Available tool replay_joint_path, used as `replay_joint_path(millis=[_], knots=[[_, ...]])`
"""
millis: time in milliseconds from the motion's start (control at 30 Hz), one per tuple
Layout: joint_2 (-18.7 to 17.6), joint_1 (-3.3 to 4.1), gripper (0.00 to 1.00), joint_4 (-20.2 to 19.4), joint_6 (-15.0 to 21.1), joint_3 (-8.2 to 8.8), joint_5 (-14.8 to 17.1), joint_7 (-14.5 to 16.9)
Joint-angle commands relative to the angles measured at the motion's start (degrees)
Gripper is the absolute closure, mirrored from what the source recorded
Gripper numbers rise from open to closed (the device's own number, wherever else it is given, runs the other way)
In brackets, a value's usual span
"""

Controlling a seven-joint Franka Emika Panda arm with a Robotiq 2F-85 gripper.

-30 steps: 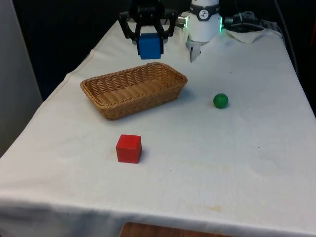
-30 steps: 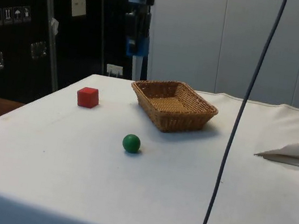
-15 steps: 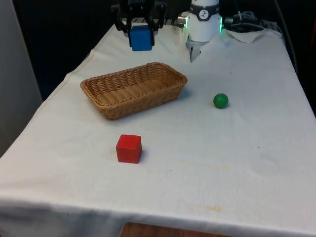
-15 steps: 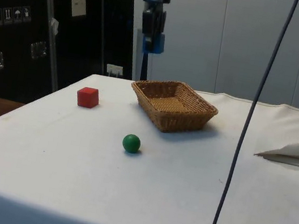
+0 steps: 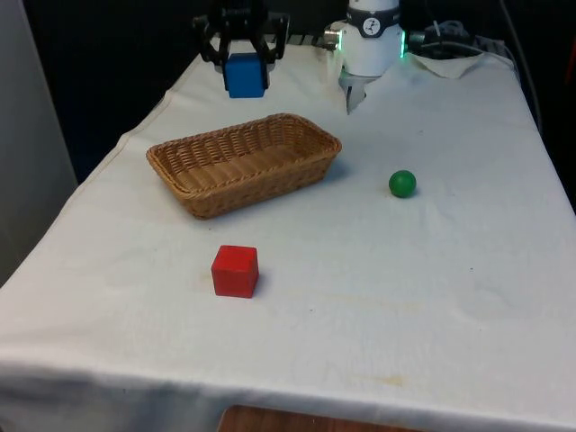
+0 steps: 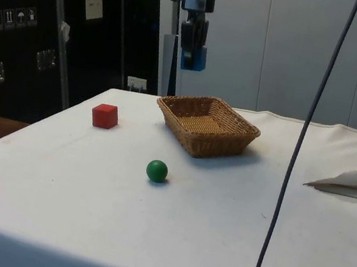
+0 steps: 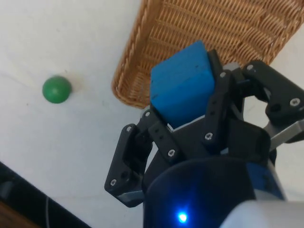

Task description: Place all non-red objects into the basket.

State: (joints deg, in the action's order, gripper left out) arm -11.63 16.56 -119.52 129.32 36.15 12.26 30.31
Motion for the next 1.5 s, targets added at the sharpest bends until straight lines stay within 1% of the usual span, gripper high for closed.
replay_joint_path(millis=[0, 33, 67, 200, 300, 333, 367, 500, 633, 667, 700, 833, 867, 900, 933, 1100, 1133, 1167, 1200, 1233, 1300, 1400, 1433, 1467], knots=[[-0.4, -0.17, 0.97, -0.5, 1.4, 0.00, 0.4, 0.4], [-0.1, 0.00, 0.97, -0.2, 0.4, 0.06, 0.0, 0.0], [-0.5, -0.17, 0.97, -0.6, 1.7, 0.06, 0.4, 0.4], [-1.4, -0.29, 0.97, -1.0, 3.2, 0.34, 0.7, 0.7], [-2.8, -0.40, 0.97, -1.3, 4.6, 0.63, 1.8, 1.4], [-2.7, -0.06, 0.97, -1.0, 3.7, 0.86, 1.2, 0.8], [-3.2, -0.40, 0.97, -1.3, 4.9, 0.74, 2.2, 1.6], [-4.6, -0.46, 0.97, -1.5, 6.3, 1.20, 3.6, 2.6], [-6.4, -0.46, 0.97, -2.0, 8.2, 1.55, 5.9, 4.2], [-6.5, -0.17, 0.97, -1.7, 7.3, 1.95, 5.3, 3.7], [-6.8, -0.46, 0.97, -2.1, 8.6, 1.60, 6.4, 4.5], [-8.7, -0.63, 0.97, -2.3, 10.4, 1.66, 8.7, 6.0], [-9.1, -0.63, 0.97, -2.4, 10.8, 1.66, 9.1, 6.2], [-9.2, -0.29, 0.97, -2.2, 10.2, 2.06, 8.7, 5.8], [-9.4, -0.63, 0.97, -2.4, 11.1, 1.72, 9.5, 6.5], [-11.6, -0.97, 0.97, -2.3, 12.7, 1.66, 12.3, 8.3], [-11.9, -0.97, 0.97, -2.3, 12.9, 1.72, 12.7, 8.6], [-11.9, -0.52, 0.97, -2.2, 12.2, 2.12, 11.9, 7.9], [-12.2, -1.03, 0.97, -2.2, 13.1, 1.72, 13.1, 8.9], [-12.8, -1.09, 0.97, -2.3, 13.5, 1.78, 13.9, 9.5], [-13.0, -1.15, 0.97, -2.3, 13.6, 1.78, 14.2, 9.8], [-13.8, -1.32, 0.97, -2.5, 14.3, 1.78, 15.6, 10.8], [-14.0, -1.32, 0.97, -2.5, 14.5, 1.83, 16.0, 11.1], [-14.2, -0.86, 0.97, -2.3, 13.6, 2.35, 15.2, 10.4]])
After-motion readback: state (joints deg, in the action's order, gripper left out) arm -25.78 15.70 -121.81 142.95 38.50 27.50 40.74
